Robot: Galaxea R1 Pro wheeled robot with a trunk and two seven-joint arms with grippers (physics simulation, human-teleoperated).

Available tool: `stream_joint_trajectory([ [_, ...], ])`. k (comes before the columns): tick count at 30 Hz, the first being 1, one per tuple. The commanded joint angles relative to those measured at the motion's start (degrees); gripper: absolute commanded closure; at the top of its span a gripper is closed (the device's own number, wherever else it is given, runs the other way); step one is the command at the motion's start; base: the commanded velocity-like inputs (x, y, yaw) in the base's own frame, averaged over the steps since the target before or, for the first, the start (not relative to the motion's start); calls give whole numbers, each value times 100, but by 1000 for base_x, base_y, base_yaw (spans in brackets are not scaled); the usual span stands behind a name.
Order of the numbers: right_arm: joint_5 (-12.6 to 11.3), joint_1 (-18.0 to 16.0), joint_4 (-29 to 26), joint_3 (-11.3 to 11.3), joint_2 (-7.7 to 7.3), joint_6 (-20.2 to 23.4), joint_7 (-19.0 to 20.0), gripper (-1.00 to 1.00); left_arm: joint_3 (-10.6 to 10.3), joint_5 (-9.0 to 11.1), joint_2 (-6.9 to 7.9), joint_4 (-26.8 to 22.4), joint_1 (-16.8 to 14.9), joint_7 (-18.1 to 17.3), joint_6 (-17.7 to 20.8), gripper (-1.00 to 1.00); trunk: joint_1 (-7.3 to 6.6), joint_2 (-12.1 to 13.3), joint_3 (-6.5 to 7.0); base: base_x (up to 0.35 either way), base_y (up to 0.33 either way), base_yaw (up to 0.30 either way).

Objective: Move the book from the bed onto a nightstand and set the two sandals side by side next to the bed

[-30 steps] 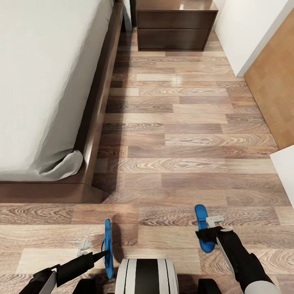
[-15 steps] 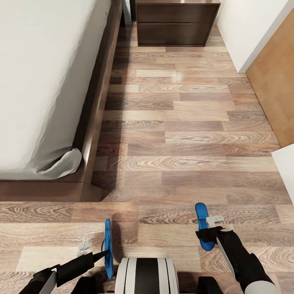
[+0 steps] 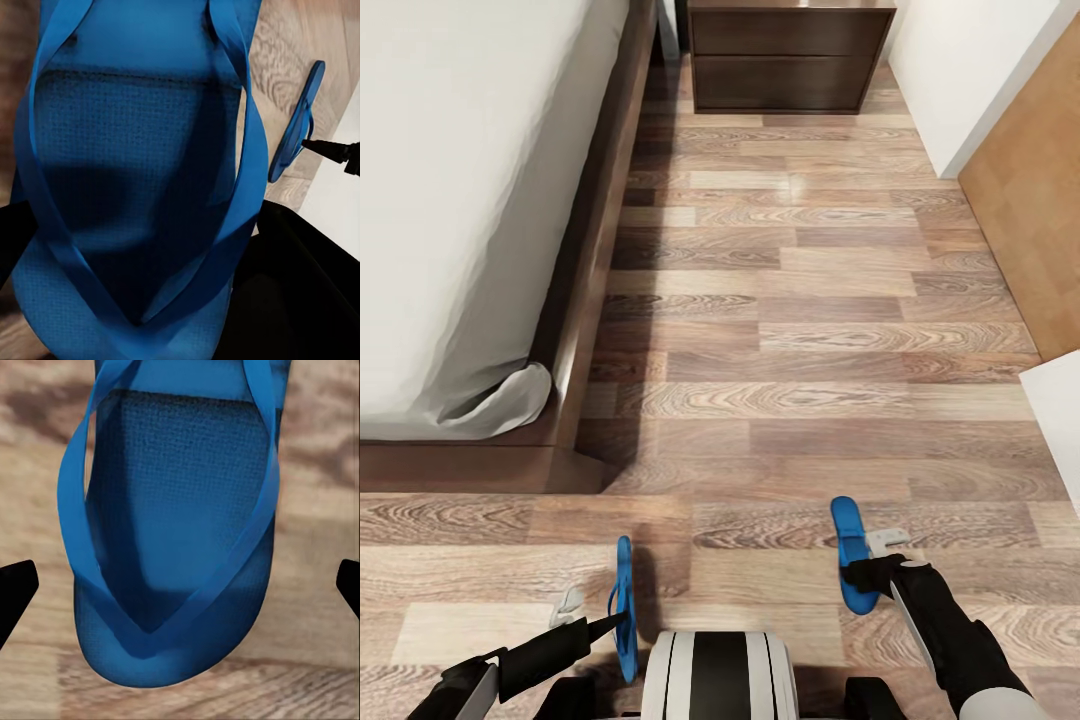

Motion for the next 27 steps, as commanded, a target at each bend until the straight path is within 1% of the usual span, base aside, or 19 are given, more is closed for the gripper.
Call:
stream_joint_trajectory([
  [1,61,-1,-8,-11,3,22,47,-100,5,26,0,-1,-1,-13,56,100,-1,-1,-3,0,-65,0],
  [11,61,-1,-13,3,8,22,48,-100,7,26,5,-1,-1,-13,56,100,-1,-1,-3,1,-13,0],
  [16,61,-1,-15,8,8,20,45,-100,5,26,9,-1,-1,-13,56,100,-1,-1,-3,122,56,0],
  [27,61,-1,-15,8,8,16,45,-100,5,26,9,-1,-1,-6,56,100,-1,-1,-3,21,3,0],
])
